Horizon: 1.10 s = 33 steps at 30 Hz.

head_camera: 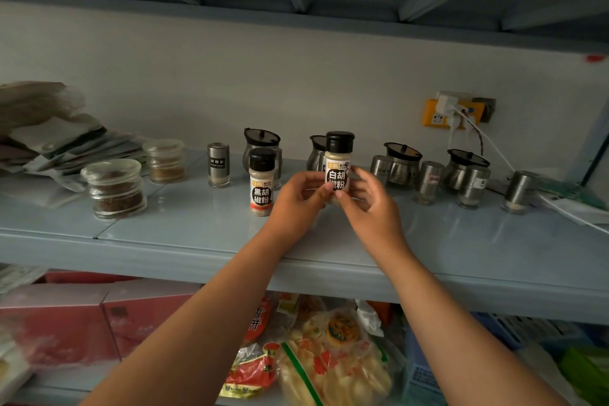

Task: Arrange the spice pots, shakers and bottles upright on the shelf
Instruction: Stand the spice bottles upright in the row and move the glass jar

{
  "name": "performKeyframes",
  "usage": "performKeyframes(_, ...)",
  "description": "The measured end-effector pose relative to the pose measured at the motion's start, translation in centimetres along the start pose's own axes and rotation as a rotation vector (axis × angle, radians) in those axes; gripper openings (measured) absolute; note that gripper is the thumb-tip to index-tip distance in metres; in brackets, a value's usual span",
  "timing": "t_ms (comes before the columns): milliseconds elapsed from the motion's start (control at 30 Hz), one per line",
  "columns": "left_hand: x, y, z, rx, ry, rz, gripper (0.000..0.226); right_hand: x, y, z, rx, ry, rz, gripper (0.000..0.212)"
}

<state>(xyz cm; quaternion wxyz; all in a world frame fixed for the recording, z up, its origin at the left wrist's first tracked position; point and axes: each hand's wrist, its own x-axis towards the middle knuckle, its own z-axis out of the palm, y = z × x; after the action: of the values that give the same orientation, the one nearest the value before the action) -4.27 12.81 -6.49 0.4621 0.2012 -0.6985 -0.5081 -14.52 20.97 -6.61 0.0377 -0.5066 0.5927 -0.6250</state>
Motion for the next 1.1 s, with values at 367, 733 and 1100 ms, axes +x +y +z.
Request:
performKeyframes(367,0.0,-0.4,-0.3,0.271,0.026,0.1,0.036,0.3,0.5,0.2,0.021,-0.018,0.051,0.026)
performKeyframes(733,0.3,-1.0,-0.2,0.471,0.0,0.017,0.034,0.5,1.8,0.5,-0.107,-0.13,0.194,0.023)
performKeyframes(1100,0.1,-1.0,0.0,0.521,0.014,-0.04,0.035,0.3,1.1,0.4,-0.192,-0.159,0.176,0.025)
